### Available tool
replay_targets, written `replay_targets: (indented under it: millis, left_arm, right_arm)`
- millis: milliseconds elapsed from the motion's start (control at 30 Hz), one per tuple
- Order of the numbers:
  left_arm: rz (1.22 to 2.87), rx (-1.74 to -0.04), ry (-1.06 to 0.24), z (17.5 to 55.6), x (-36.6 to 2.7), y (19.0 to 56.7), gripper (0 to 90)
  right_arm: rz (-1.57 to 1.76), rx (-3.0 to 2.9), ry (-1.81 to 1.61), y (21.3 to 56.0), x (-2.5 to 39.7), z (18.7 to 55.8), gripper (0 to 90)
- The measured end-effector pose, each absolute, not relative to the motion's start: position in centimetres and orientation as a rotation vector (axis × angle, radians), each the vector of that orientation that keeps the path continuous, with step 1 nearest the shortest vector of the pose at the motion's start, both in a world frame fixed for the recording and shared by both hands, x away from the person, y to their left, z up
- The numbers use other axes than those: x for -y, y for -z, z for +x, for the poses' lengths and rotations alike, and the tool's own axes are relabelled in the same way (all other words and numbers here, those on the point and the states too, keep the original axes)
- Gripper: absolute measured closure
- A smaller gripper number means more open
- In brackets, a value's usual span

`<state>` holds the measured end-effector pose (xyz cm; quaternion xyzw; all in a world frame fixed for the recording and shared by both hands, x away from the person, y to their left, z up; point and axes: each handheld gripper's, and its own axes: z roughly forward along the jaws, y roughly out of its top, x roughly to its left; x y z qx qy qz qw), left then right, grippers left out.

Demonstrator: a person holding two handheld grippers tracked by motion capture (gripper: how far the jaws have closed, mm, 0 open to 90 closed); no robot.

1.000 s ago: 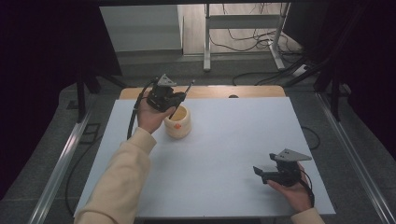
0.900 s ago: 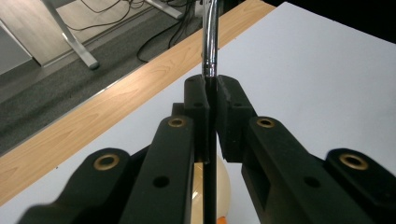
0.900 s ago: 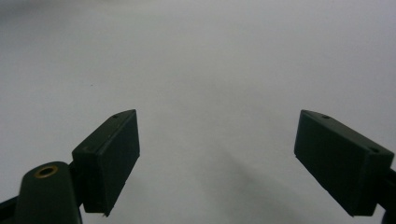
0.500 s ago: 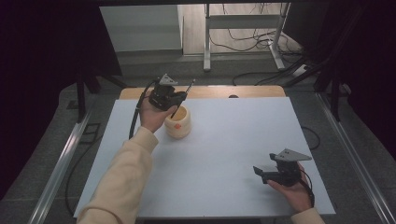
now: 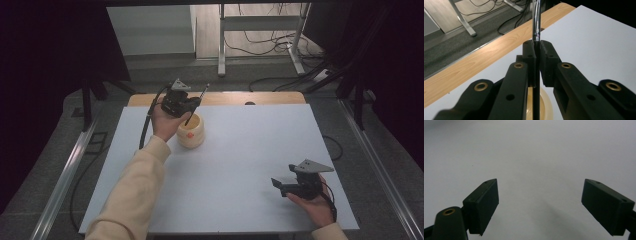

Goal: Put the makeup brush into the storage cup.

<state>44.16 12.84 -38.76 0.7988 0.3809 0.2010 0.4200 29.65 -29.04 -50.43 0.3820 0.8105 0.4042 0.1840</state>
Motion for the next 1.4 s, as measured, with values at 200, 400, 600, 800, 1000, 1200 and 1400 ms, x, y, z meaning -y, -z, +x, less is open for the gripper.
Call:
replay_targets:
  millis: [200,400,600,800,1000,1200,1400]
  left_arm:
    - [1.992,-0.962,-0.505,44.5,-12.9,39.2,83.8]
    - [1.985,-0.973,-0.507,45.1,-12.9,40.0,83.8]
    - [1.979,-0.98,-0.5,45.7,-12.7,40.6,83.8]
    - [1.976,-0.984,-0.495,46.0,-12.7,41.4,83.8]
    - [1.965,-0.984,-0.493,46.1,-13.0,41.6,83.8]
    - [1.965,-0.992,-0.489,46.1,-13.1,42.2,83.7]
    - [1.971,-1.008,-0.475,46.2,-13.3,43.3,83.7]
  right_arm:
    - [1.076,-2.286,-1.139,50.4,29.0,29.7,14.1]
    - [1.075,-2.287,-1.141,50.4,29.0,29.6,14.1]
    - [1.075,-2.288,-1.139,50.5,29.0,29.7,14.1]
    - [1.079,-2.288,-1.137,50.5,29.1,29.7,14.1]
    - [1.078,-2.289,-1.137,50.5,29.1,29.7,14.1]
    - [1.078,-2.289,-1.136,50.5,29.0,29.7,14.1]
    - [1.077,-2.291,-1.135,50.5,29.0,29.7,14.1]
